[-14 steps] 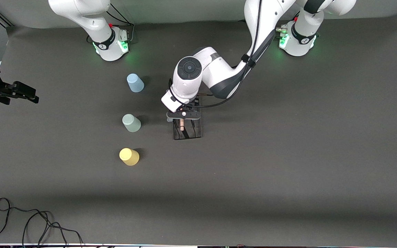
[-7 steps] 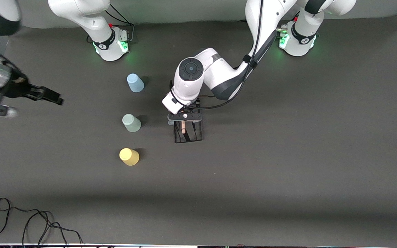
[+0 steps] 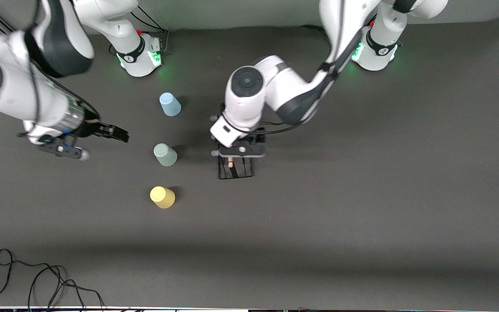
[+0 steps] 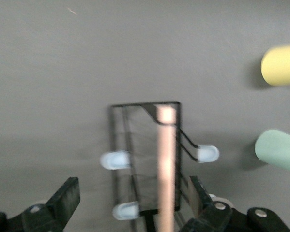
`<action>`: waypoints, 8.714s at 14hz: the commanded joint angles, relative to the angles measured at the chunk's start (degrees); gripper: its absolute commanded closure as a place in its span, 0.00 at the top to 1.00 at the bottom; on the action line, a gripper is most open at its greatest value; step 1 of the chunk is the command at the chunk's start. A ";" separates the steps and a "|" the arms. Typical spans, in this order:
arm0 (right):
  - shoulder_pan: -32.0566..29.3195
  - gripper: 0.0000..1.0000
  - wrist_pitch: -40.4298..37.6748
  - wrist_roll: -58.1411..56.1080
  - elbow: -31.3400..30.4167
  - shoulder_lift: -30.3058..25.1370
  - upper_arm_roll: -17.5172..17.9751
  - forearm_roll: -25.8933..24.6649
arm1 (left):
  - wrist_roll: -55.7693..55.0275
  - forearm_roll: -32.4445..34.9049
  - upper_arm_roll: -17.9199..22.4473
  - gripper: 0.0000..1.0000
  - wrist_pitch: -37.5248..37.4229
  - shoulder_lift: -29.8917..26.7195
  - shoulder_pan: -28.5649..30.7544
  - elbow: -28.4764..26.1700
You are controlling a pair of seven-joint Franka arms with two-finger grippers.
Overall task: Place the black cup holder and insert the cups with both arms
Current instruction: 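Release the holder and lift the left gripper while the right gripper reaches, then grasp the pale green cup with the right gripper, then place the pale green cup onto a holder peg with the right gripper, then move the right gripper to the yellow cup and grasp it, then place the yellow cup onto a holder peg with the right gripper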
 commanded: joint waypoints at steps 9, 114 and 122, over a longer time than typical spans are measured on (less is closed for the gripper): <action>5.89 1.00 29.94 1.20 -17.29 9.51 -0.62 6.32 | 22.39 3.02 1.05 1.00 -18.38 -20.95 25.89 -11.11; 39.56 1.00 23.55 21.86 7.13 23.06 -18.91 13.79 | 45.99 -1.20 0.53 0.97 -22.77 -38.46 47.01 -23.34; 39.12 1.00 5.67 10.81 13.97 18.15 -28.63 13.70 | 45.19 -1.03 0.53 0.97 -23.21 -38.19 46.75 -22.90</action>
